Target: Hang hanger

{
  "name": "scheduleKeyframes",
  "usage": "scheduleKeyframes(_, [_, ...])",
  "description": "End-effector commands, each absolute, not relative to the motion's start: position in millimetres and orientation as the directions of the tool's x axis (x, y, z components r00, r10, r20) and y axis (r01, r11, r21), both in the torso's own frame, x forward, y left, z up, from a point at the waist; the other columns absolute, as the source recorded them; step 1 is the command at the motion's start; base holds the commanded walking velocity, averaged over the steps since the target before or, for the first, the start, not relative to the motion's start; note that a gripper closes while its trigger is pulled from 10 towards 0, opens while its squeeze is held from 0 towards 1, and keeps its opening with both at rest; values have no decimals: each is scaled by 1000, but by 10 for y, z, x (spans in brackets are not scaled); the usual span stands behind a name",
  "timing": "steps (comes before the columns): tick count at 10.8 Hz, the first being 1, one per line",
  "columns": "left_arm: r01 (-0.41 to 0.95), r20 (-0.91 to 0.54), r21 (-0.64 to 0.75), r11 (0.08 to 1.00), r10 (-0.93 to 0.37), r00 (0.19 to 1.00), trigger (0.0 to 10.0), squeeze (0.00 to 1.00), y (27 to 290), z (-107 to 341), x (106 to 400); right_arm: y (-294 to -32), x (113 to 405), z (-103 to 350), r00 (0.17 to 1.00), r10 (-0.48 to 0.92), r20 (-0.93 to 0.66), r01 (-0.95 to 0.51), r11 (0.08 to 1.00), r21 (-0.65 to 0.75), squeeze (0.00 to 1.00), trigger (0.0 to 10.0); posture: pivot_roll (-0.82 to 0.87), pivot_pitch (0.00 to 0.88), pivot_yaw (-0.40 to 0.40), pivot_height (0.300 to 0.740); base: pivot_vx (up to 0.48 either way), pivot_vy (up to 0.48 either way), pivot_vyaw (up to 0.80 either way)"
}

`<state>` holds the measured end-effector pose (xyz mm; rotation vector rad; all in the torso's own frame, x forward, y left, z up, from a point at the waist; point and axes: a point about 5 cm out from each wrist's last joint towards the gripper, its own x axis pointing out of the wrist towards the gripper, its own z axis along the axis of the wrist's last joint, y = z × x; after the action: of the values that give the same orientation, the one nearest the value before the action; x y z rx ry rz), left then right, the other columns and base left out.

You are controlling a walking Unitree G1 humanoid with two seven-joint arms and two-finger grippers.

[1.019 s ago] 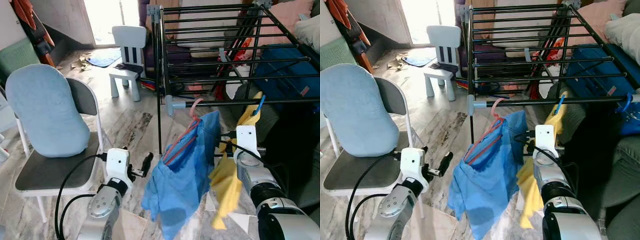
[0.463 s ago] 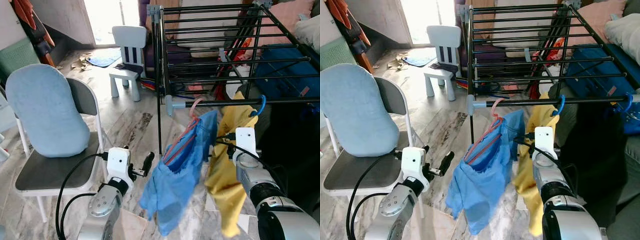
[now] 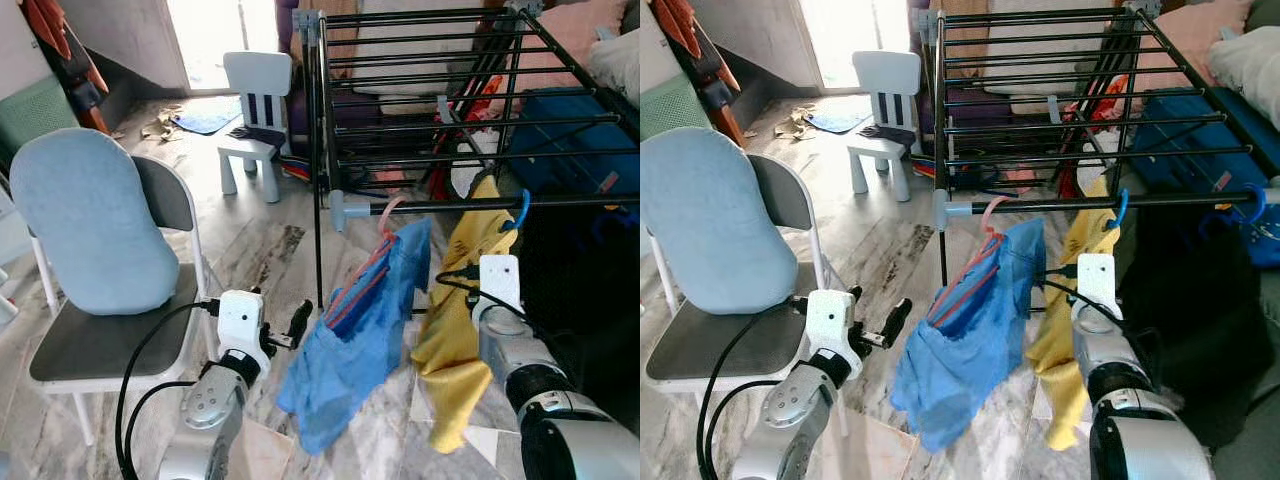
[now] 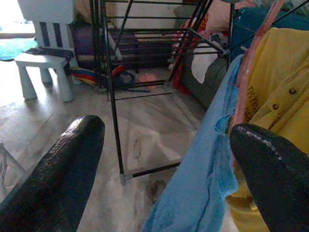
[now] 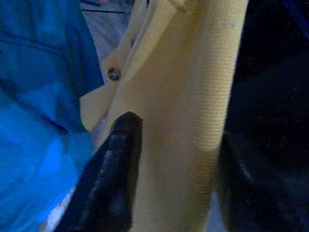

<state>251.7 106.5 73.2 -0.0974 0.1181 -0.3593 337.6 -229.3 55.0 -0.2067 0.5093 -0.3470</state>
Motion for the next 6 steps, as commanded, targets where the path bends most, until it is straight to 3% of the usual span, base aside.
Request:
scheduleKeyframes(1, [356, -110, -116, 927, -368, 923, 10000, 0, 1055, 704, 2516, -2270, 3436, 623, 830, -363, -424, 277, 927, -253, 0, 0, -123, 0, 28, 740, 0, 0, 0])
scheduleKeyframes(6, [355, -110, -114, 928, -367, 924, 10000, 0, 1068, 710, 2525, -2311, 3429, 630, 835, -373, -405, 276, 920, -277, 0, 0, -118, 0, 30, 740, 0, 0, 0])
